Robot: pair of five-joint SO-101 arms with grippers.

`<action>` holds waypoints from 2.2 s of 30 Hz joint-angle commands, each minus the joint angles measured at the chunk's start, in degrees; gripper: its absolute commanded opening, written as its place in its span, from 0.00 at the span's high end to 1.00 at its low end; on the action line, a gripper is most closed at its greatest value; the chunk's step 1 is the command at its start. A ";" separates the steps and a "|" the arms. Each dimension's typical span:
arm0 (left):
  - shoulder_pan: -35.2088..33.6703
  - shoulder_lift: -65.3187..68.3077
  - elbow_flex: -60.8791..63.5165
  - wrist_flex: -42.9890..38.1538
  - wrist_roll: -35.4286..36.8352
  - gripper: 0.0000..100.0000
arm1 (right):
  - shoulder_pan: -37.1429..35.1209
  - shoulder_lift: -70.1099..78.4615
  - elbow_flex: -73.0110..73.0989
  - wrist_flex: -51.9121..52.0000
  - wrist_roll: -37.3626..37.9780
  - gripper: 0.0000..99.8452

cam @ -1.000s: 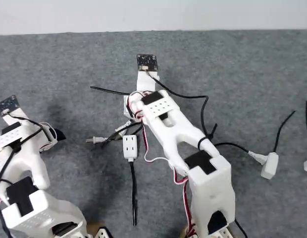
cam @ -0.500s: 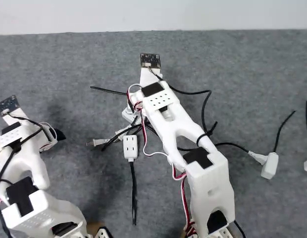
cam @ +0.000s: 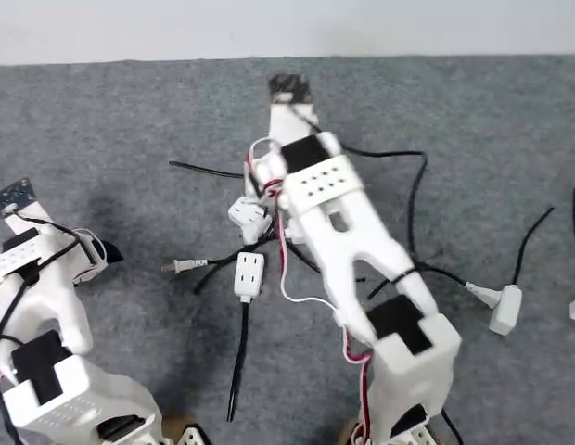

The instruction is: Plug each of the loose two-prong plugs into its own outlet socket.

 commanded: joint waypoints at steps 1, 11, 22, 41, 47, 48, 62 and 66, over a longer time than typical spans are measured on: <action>0.09 -0.18 -2.42 0.53 -0.26 0.68 | 1.10 -8.04 -5.80 5.32 3.08 0.99; 0.09 -0.18 -2.42 0.53 -0.26 0.68 | 1.10 -11.30 -11.87 27.91 14.15 0.99; 0.09 -0.18 -2.42 0.53 -0.26 0.68 | 4.97 -3.91 8.53 23.60 26.46 0.99; 0.09 -0.18 -1.98 0.35 -0.26 0.68 | 11.03 9.45 -3.96 18.33 15.30 0.88; 0.09 -0.18 -1.89 0.35 -0.26 0.68 | 9.80 2.77 6.42 17.10 10.20 0.90; 0.09 -0.18 -1.89 0.35 -0.26 0.68 | 9.10 0.48 10.37 14.73 10.20 0.90; 0.09 -0.18 -1.89 0.35 -0.26 0.68 | 6.99 -3.74 36.22 -7.60 10.20 0.91; 0.09 -0.18 -1.89 0.35 -0.26 0.68 | 6.81 -2.15 36.04 -8.75 10.20 0.91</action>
